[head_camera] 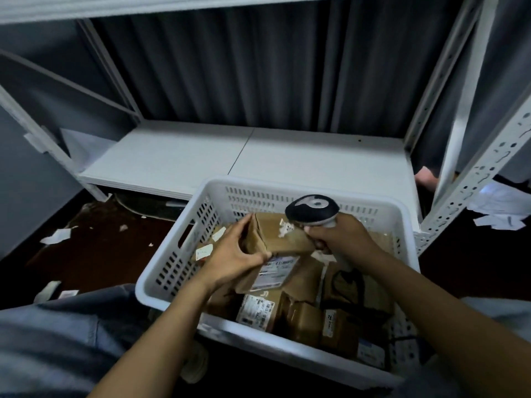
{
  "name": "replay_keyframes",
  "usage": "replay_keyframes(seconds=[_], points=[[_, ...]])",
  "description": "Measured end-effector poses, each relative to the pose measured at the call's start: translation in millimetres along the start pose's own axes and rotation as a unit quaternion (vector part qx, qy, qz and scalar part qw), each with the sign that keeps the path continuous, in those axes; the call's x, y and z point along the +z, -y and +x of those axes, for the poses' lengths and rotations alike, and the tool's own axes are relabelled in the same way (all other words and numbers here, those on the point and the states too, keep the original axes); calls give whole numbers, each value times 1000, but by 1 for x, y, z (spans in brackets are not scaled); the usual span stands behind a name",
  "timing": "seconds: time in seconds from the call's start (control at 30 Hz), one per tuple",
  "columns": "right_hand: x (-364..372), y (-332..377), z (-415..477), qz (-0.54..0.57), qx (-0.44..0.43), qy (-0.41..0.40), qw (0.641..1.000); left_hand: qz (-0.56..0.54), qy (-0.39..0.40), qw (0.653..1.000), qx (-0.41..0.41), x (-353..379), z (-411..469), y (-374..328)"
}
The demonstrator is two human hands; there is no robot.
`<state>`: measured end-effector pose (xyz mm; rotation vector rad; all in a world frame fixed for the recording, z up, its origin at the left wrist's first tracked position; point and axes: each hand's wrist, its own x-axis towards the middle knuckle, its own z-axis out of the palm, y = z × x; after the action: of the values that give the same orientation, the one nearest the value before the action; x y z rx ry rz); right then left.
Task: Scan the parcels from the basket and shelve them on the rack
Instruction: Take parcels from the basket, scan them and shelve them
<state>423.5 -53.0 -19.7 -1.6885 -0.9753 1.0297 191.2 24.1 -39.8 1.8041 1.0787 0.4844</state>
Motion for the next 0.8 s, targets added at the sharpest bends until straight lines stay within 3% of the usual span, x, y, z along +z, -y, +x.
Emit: replay_keyframes(seconds=[0.13, 0.27, 0.37, 0.53, 0.8], points=[[-2, 5, -4, 122, 11, -47, 991, -107, -131, 985, -44, 8, -4, -24], [3, 5, -10, 236, 46, -15, 971, -154, -209, 963, -74, 21, 1, -38], [1, 8, -14, 290, 59, -5, 955, -159, -180, 969, -50, 25, 0, -42], [-13, 14, -7, 348, 73, -36, 934, -117, 9, 993, -16, 17, -6, -27], [-16, 24, -16, 168, 48, -9, 985, -104, -95, 989, -53, 19, -1, -14]])
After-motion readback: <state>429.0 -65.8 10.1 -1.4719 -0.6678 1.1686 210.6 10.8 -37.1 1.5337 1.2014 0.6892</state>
